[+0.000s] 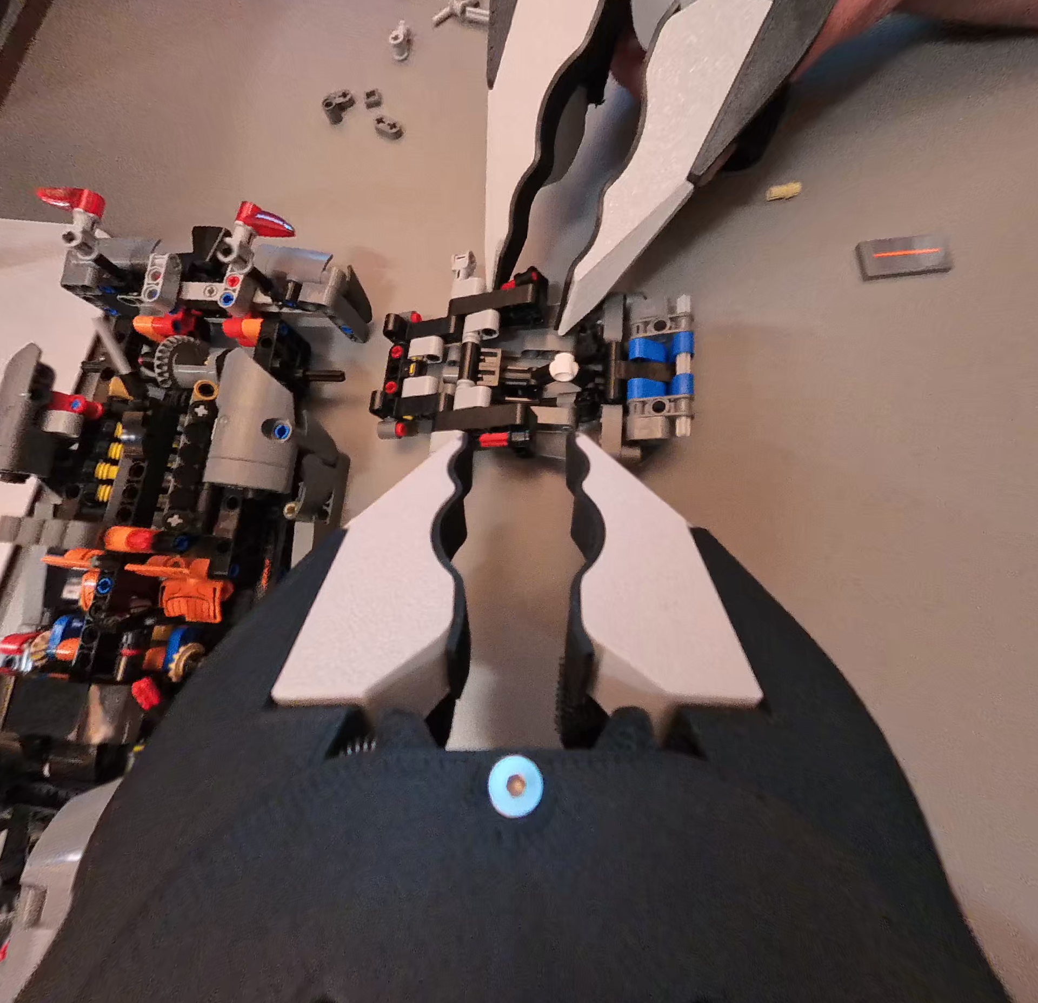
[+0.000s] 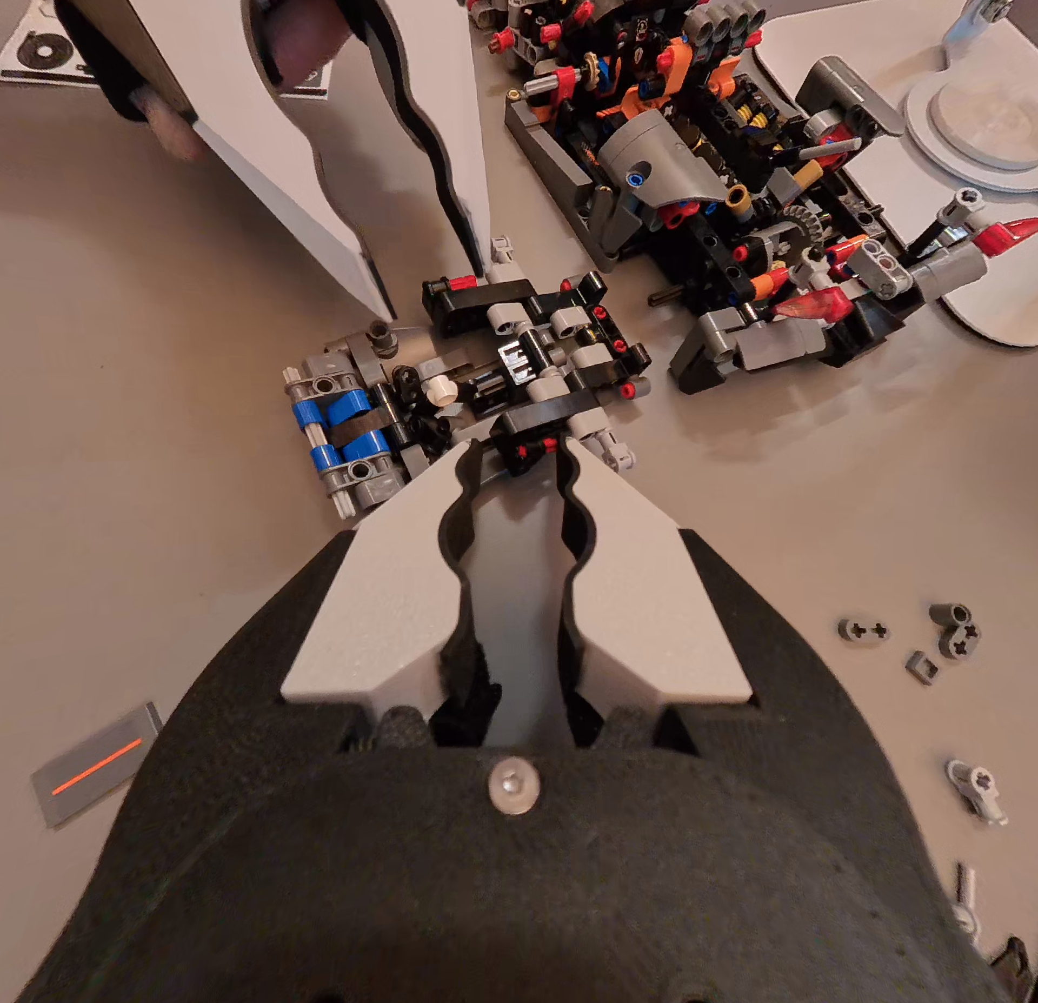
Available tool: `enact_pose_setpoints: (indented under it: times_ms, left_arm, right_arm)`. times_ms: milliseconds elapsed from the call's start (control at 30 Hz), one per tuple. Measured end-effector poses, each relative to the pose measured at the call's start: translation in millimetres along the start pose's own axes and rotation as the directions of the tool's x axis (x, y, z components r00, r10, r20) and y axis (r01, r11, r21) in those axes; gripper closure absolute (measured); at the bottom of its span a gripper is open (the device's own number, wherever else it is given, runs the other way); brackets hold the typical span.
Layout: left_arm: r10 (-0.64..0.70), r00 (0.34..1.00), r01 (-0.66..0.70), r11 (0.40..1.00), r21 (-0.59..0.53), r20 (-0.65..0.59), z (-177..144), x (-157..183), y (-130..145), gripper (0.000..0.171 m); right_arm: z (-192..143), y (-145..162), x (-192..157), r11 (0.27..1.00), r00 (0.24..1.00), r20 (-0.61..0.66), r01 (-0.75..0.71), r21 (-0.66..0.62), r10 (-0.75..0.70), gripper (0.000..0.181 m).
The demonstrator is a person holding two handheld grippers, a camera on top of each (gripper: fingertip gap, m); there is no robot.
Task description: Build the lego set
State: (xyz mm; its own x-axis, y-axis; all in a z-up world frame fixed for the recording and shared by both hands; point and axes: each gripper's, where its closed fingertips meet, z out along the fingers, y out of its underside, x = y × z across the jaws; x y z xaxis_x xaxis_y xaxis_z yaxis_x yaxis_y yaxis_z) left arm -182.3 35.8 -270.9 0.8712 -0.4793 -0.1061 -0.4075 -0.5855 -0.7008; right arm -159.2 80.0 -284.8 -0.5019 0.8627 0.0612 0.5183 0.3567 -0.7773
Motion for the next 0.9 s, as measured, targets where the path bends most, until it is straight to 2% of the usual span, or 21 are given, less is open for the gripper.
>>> enact_pose_setpoints:
  times_ms: [267, 533, 900]
  left_arm:
    - [-0.011, 1.0, 0.011, 1.0, -0.006, -0.013, 6.7, -2.4, 1.4, 0.154]
    - [-0.014, 1.0, 0.014, 1.0, -0.017, -0.013, 9.7, -3.4, 4.5, 0.154]
    - [0.05, 0.998, -0.05, 0.999, -0.011, 0.027, 10.4, -3.7, 3.4, 0.155]
  right_arm:
    - [0.1, 0.1, 0.1, 1.0, 1.0, 0.002, -0.003, -0.001, 0.003, 0.156]
    - [-0.2, -0.2, 0.3, 1.0, 1.0, 0.004, -0.008, 0.003, 0.008, 0.157]
    - [-0.1, 0.4, 2.1, 1.0, 1.0, -0.002, -0.017, -0.001, 0.017, 0.157]
